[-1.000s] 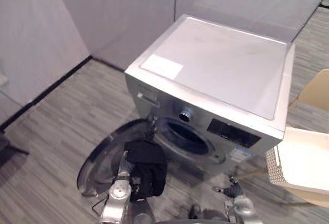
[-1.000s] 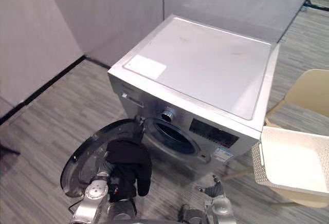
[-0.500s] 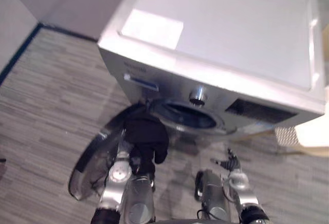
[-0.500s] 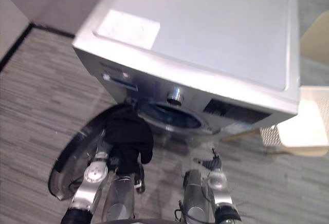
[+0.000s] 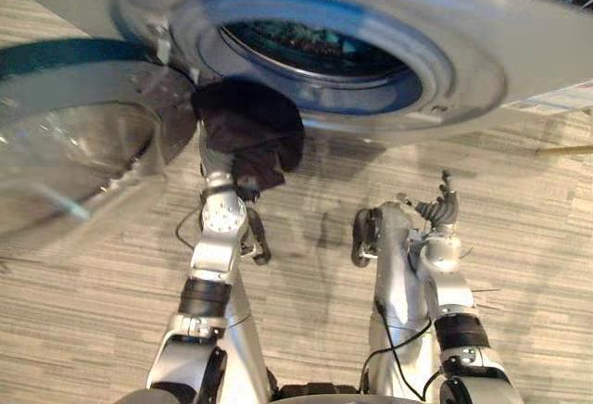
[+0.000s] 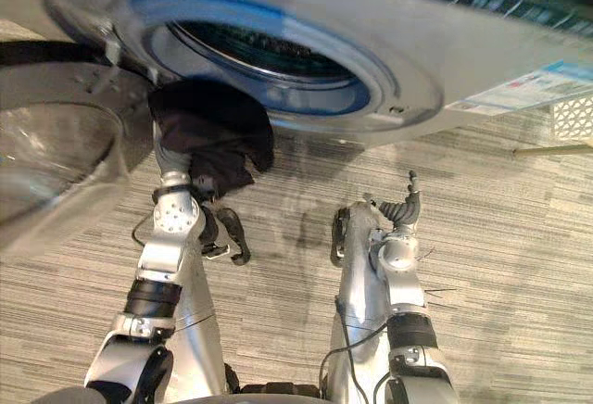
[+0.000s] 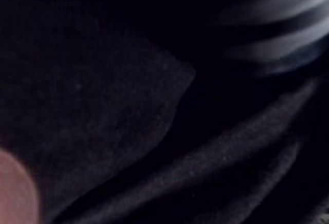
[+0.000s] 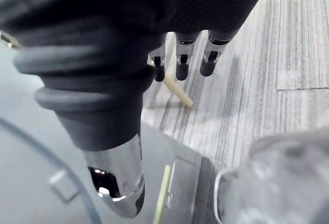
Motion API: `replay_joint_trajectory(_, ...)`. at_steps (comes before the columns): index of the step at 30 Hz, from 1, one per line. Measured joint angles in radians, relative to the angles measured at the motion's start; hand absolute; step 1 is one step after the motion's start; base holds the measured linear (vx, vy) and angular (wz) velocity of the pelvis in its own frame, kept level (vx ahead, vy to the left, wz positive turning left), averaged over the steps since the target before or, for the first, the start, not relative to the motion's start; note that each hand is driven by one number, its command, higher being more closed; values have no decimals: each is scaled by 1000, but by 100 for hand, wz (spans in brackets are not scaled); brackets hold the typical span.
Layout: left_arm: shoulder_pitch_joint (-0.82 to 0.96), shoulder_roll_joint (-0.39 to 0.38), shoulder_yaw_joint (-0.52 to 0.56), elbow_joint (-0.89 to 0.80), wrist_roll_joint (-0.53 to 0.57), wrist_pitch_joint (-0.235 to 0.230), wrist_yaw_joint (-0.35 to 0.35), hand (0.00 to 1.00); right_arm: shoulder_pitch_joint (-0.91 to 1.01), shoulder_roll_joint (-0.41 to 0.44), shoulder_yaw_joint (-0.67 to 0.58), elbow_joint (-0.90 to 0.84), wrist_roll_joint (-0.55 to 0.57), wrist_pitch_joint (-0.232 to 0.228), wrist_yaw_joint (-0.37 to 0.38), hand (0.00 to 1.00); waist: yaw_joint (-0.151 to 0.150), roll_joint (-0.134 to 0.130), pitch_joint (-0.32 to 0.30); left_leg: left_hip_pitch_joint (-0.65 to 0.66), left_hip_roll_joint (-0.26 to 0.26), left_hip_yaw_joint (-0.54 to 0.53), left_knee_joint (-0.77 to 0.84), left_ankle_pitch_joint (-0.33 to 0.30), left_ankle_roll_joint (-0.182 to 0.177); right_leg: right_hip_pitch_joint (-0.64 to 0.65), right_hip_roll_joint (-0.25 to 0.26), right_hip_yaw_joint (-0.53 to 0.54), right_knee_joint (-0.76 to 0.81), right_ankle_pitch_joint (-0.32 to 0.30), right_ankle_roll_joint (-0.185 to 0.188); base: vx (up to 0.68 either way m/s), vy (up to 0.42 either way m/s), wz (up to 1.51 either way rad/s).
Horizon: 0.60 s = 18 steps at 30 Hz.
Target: Pick up the laundry basket with both hands and put the clothes into the washing machine.
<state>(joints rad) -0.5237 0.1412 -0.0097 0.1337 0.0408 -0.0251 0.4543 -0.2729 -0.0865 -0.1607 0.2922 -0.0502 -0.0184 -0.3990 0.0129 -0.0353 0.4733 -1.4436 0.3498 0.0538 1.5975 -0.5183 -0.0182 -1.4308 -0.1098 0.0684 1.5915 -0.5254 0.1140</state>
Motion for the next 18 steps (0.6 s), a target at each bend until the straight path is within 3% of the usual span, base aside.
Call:
replay_joint_trajectory(3, -92, 56, -29, -9, 11, 8, 34, 100, 15, 5, -5, -46, 1, -20, 1, 0, -9, -14, 7, -39, 0, -18, 30, 1, -4, -38, 2, -3, 42, -8, -11, -38, -105, 4)
replay_joint_trajectory(11, -292, 117, -97, -54, 106, 55, 175, 100, 26, 4, -6, -77, 2, -73, 1, 0, -35, -15, 8, -78, 0, -31, 53, 7, -4, -75, 2, -8, 70, -11, -18, 15, -41, 1)
replay_joint_trajectory(14, -397, 150, -137, -54, 136, 80, 228, 100, 24, 9, -4, -76, 3, -95, -1, 0, -49, -31, 16, -81, 0, -29, 56, 7, -5, -81, 3, -5, 75, -11, -18, 9, -11, 0)
replay_joint_trajectory(18, -535, 203, -163, 0, 157, 95, 249, 100, 23, 18, -8, -68, 10, -123, -15, 0, -65, -52, 27, -100, 1, -26, 63, 8, -5, -107, 11, 2, 80, -9, -20, 22, -26, -5)
